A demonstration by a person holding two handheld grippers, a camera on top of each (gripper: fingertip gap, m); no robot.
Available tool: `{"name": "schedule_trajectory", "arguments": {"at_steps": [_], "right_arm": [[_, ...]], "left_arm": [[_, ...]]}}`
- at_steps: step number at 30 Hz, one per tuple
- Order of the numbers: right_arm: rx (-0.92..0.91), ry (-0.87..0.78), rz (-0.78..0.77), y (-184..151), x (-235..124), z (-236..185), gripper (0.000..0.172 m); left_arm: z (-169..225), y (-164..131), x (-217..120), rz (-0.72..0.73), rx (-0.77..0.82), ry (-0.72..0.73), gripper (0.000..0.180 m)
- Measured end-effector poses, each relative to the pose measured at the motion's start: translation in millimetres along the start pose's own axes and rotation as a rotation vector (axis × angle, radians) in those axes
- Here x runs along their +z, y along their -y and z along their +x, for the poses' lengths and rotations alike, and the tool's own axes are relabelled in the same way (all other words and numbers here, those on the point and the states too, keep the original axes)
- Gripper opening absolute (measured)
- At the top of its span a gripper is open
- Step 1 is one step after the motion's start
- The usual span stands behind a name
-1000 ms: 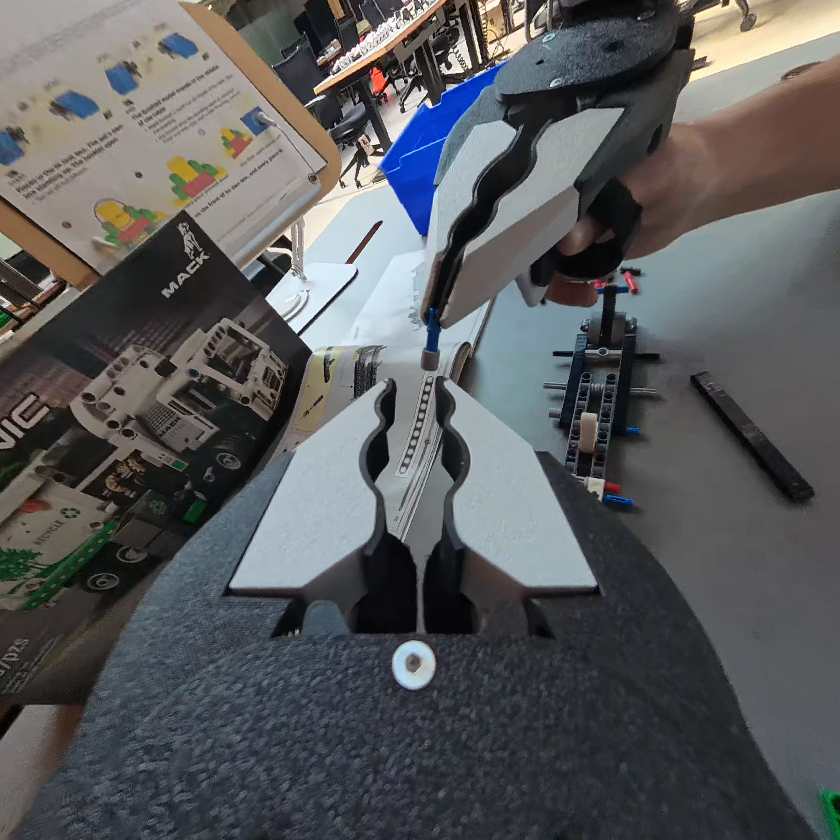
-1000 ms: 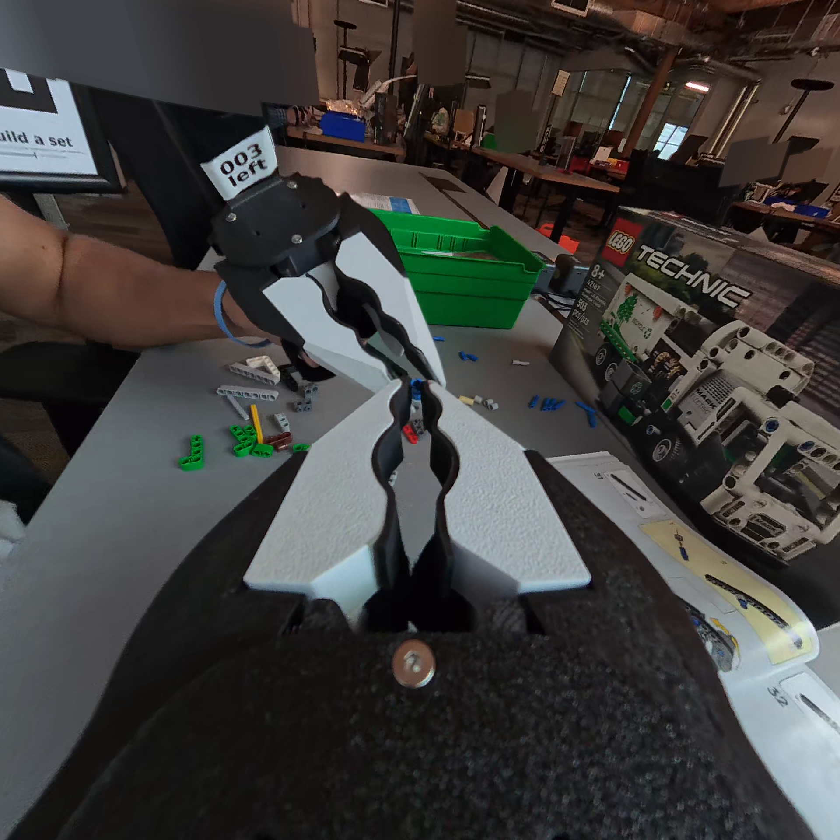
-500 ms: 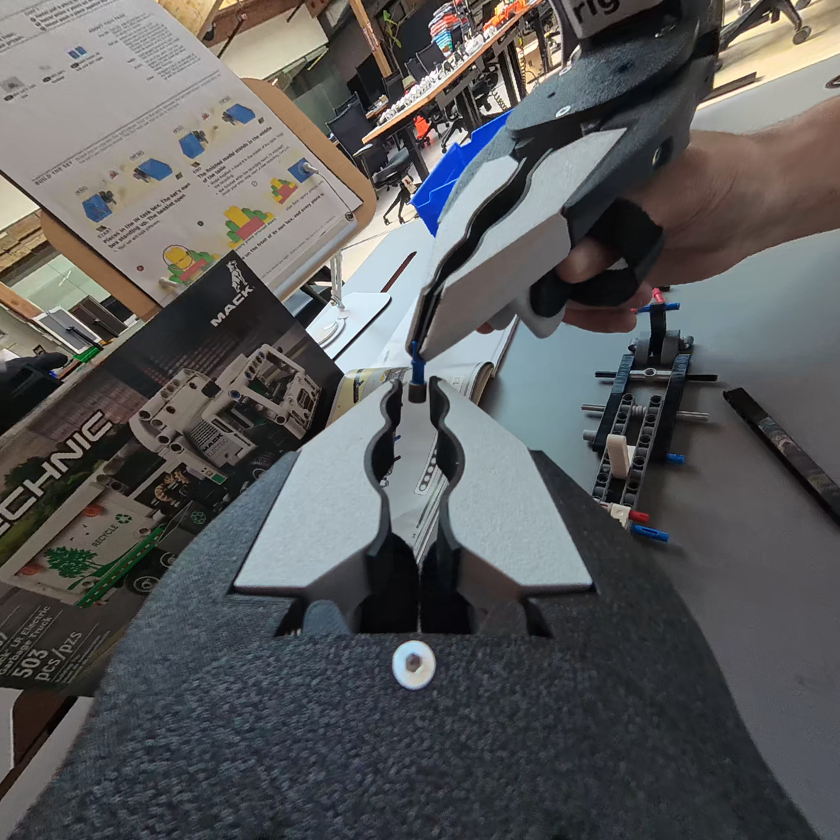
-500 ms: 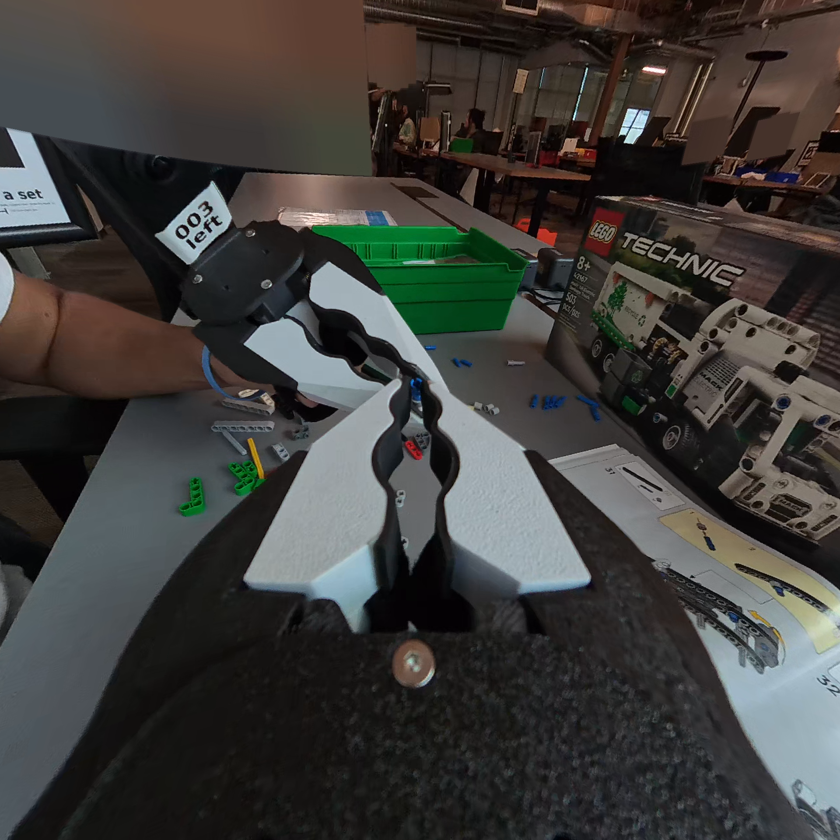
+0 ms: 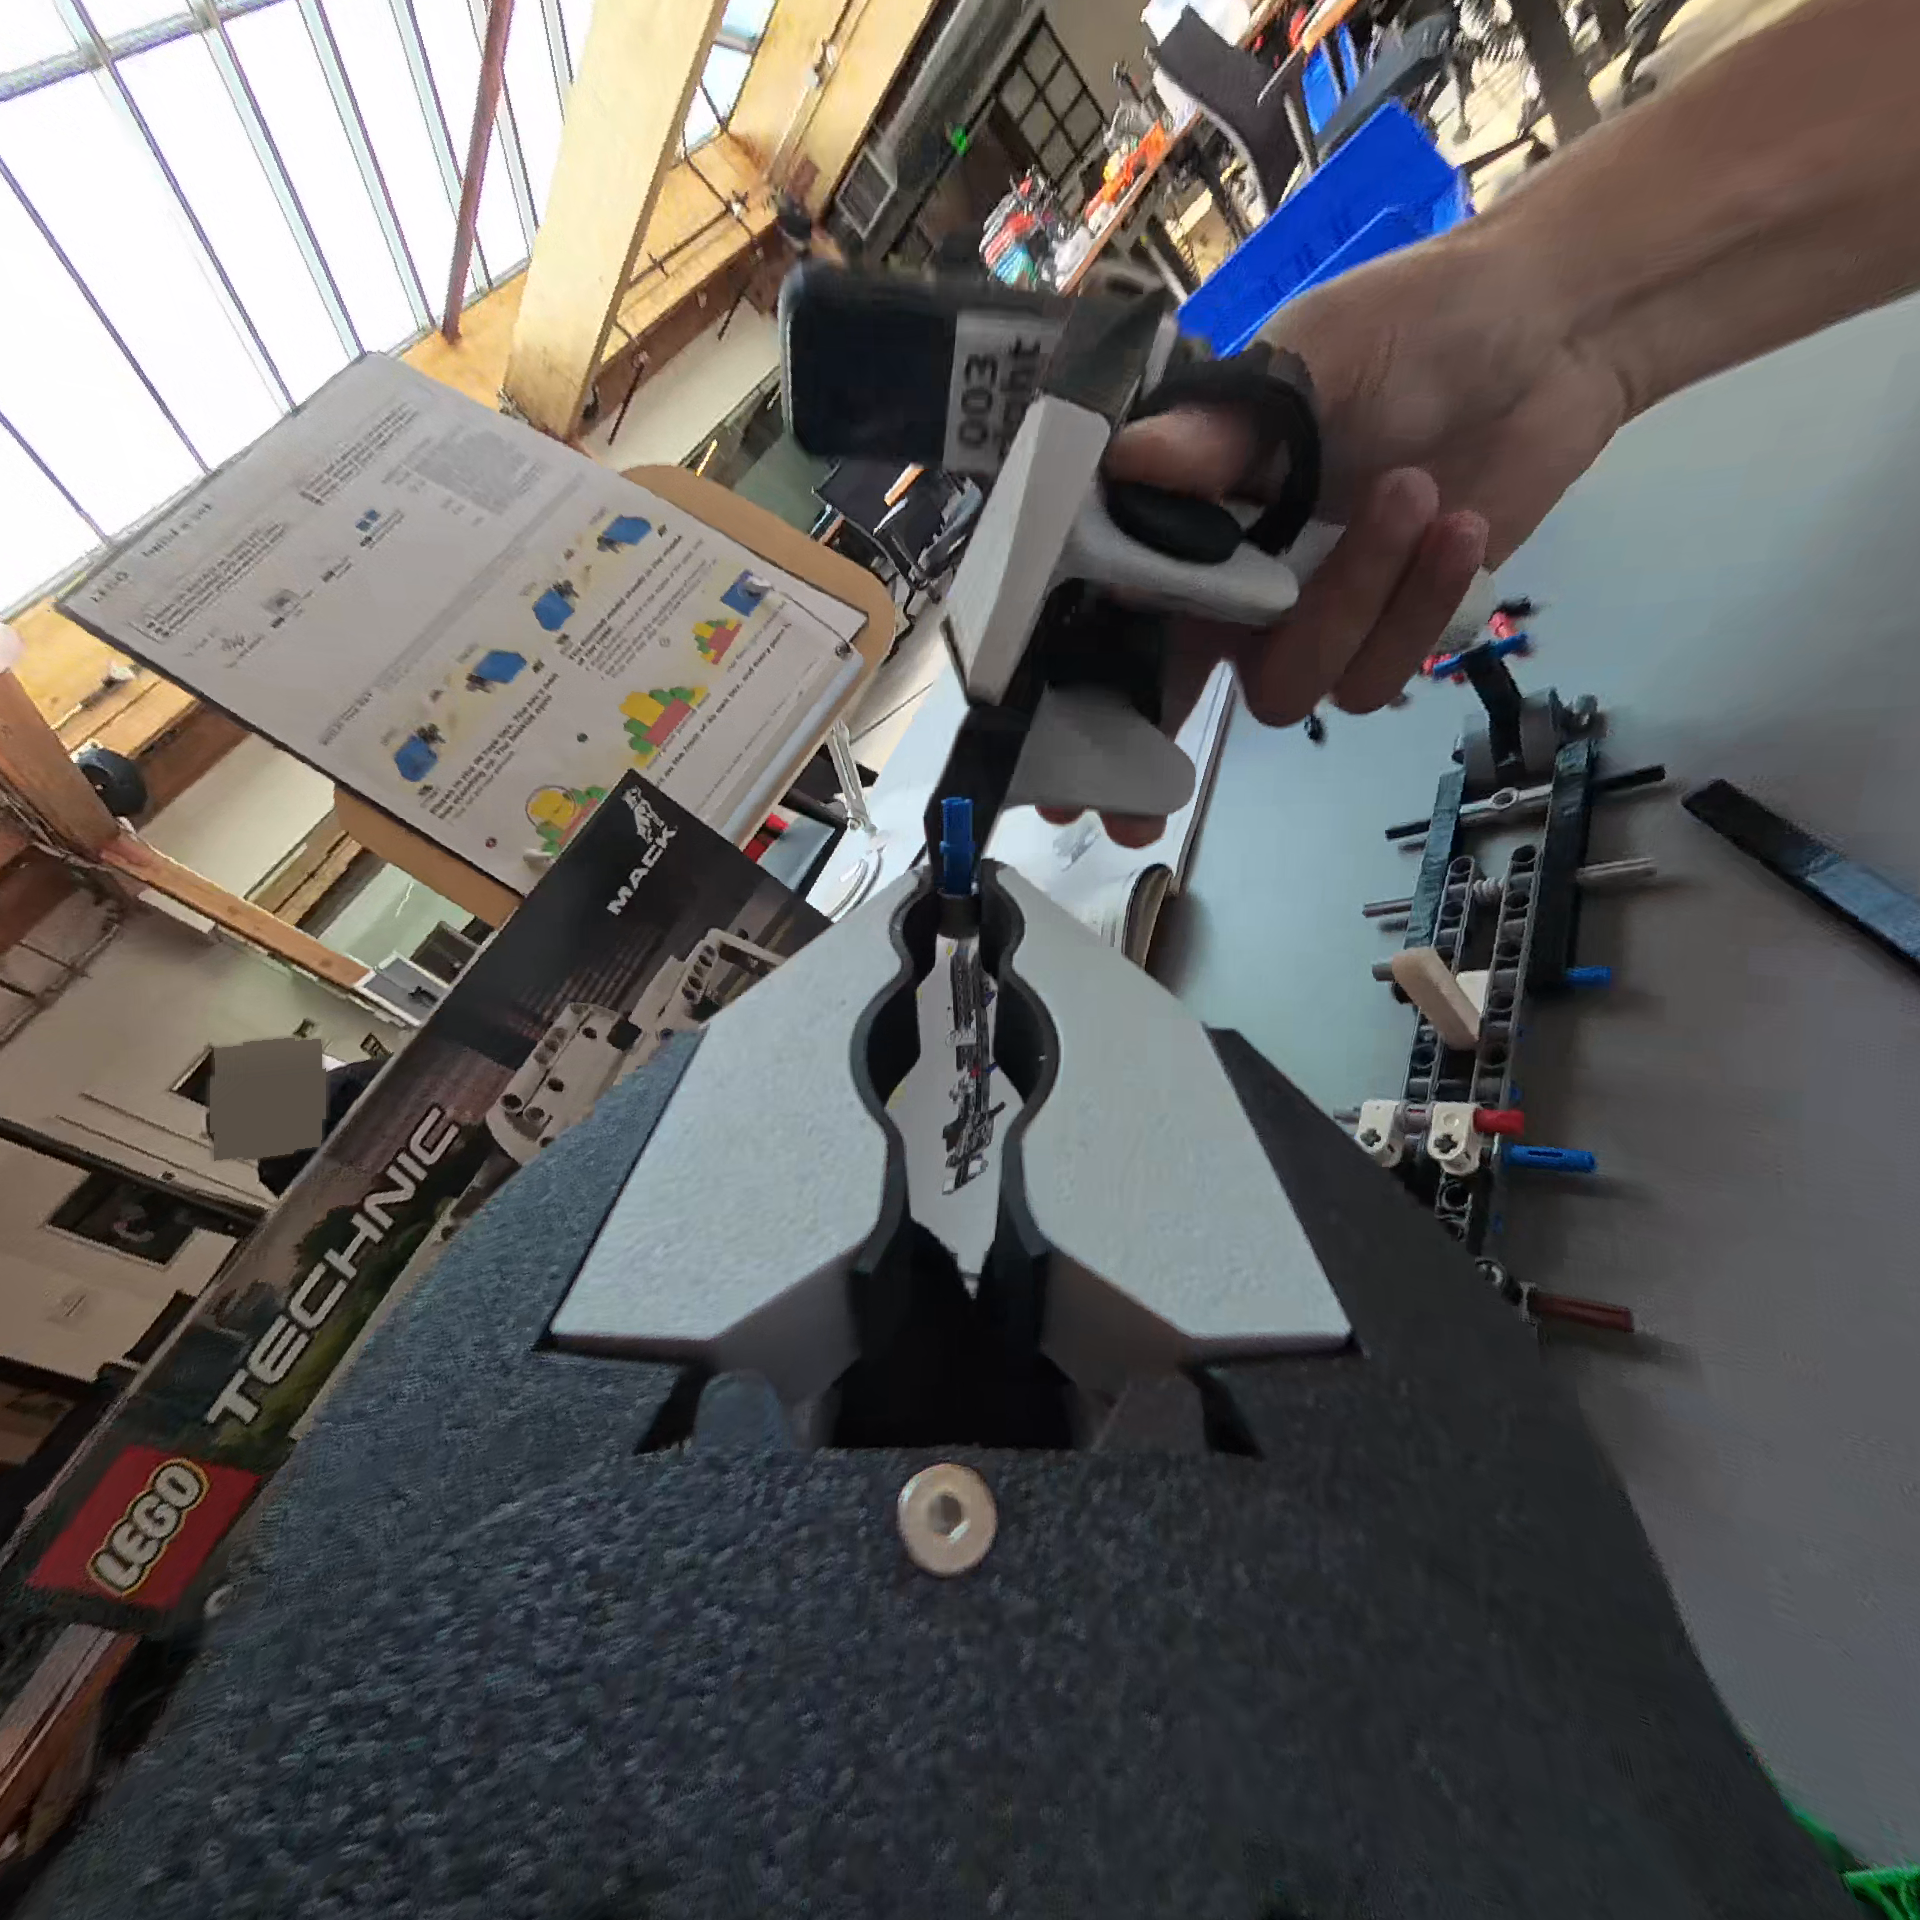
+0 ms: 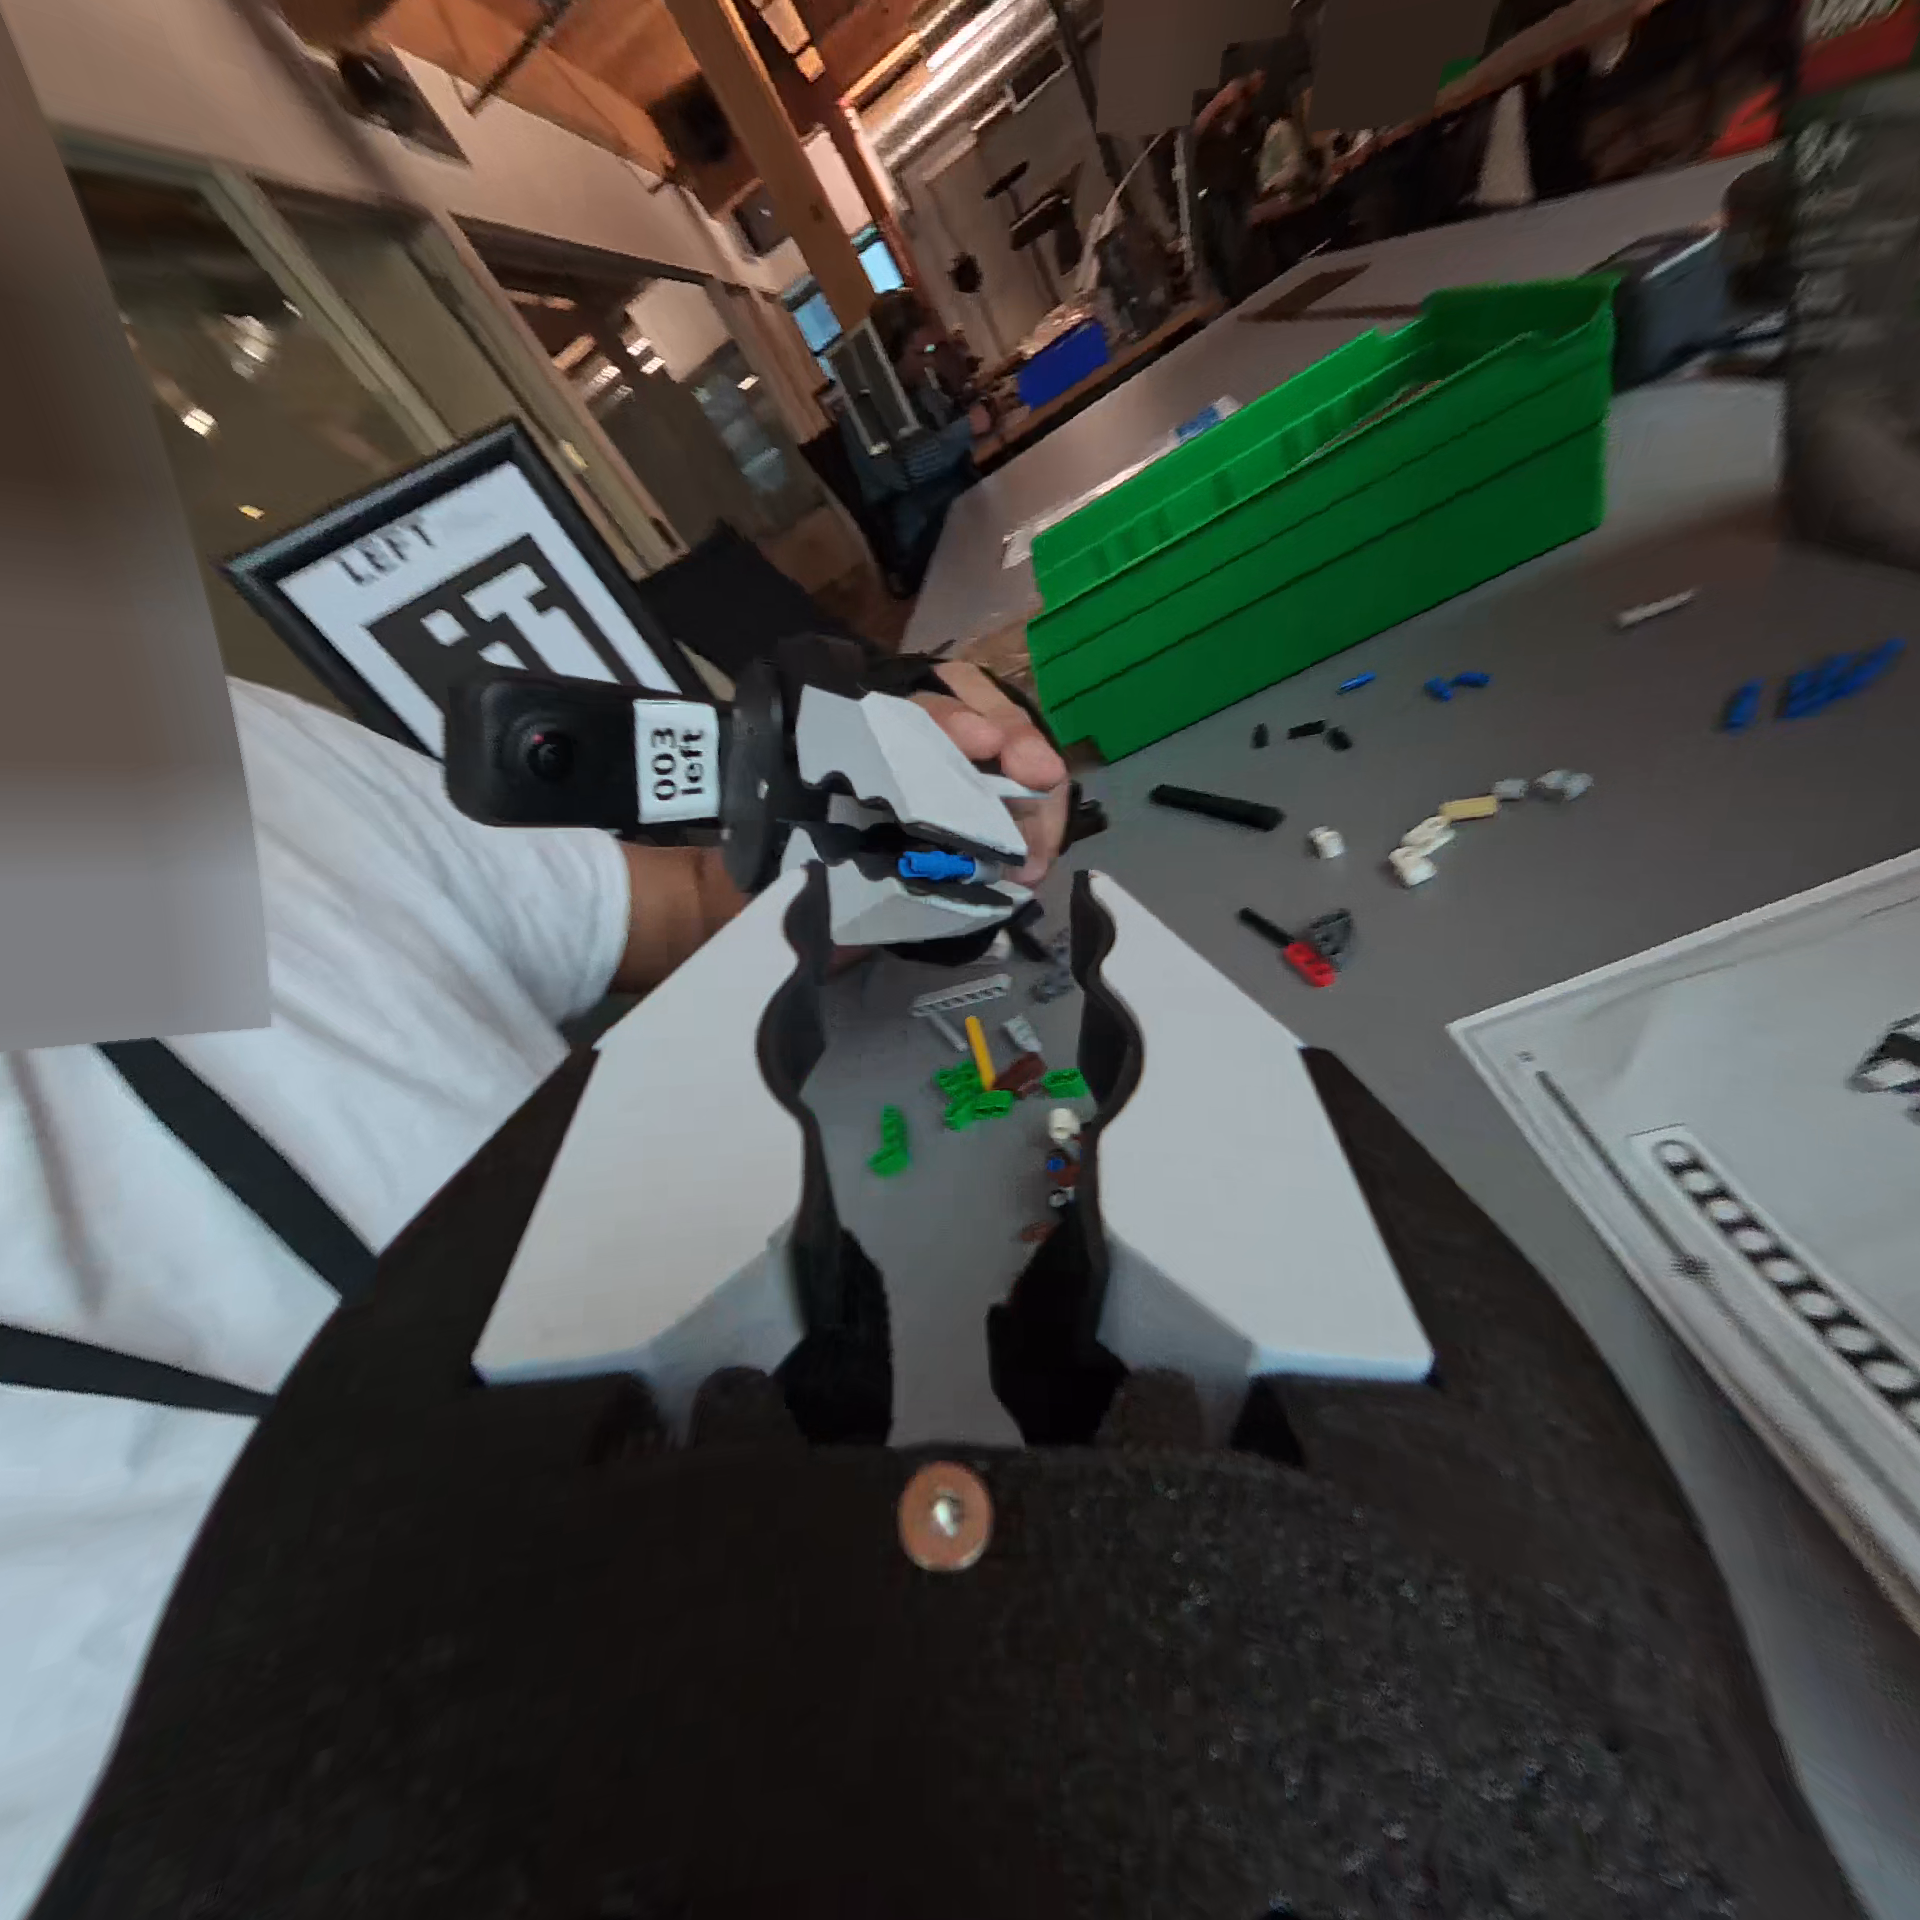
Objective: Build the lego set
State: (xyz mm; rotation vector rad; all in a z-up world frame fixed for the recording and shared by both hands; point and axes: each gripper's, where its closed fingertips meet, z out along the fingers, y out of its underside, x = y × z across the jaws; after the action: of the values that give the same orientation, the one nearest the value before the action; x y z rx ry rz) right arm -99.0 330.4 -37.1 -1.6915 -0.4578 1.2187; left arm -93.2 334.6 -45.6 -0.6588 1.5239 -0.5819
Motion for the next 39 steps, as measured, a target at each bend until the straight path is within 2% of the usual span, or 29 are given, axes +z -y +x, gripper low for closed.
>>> {"name": "schedule_trajectory", "arguments": {"at_steps": [2, 4, 7, 10, 15, 19, 22, 25, 32, 39], "right_arm": [[0.131, 0.128, -0.019, -3.3, 2.2, -10.2, 0.05], [0.174, 0.193, -0.029, -7.4, 4.8, -17.7, 0.042], [0.179, 0.219, -0.052, -11.9, 7.4, -23.2, 0.038], [0.208, 0.263, -0.042, -10.9, 5.0, -27.5, 0.024], [0.187, 0.24, -0.059, -15.1, 3.3, -24.0, 0.023], [-0.011, 0.085, -0.064, -15.4, 2.8, -10.9, 0.023], [-0.375, -0.1, -0.081, -13.0, 0.5, -5.0, 0.023], [-0.645, -0.205, -0.098, -11.8, 0.1, -8.7, 0.023], [-0.859, -0.27, -0.117, -13.1, -4.9, -11.7, 0.023], [-1.194, -0.457, -0.13, -9.8, -8.2, -13.3, 0.023]], "left_arm": [[1.7, 8.5, -1.9, 0.045, -0.022, -0.013, 0.005], [4.0, 12.7, -1.5, 0.062, -0.026, -0.022, 0.005], [11.0, 19.5, -1.8, 0.096, -0.014, -0.042, 0.005], [15.6, 25.0, -1.5, 0.119, -0.004, -0.048, 0.005], [18.4, 20.4, 2.3, 0.084, 0.013, -0.036, 0.006], [15.4, 13.0, 5.6, 0.02, -0.046, -0.009, 0.012], [15.3, 6.1, 4.5, -0.006, -0.173, -0.041, 0.025], [22.5, 9.5, 1.0, 0.031, -0.295, -0.14, 0.026], [26.6, 22.5, -6.9, 0.131, -0.569, -0.321, 0.028], [23.0, 18.4, -4.8, 0.159, -1.019, -0.537, 0.032]]}}
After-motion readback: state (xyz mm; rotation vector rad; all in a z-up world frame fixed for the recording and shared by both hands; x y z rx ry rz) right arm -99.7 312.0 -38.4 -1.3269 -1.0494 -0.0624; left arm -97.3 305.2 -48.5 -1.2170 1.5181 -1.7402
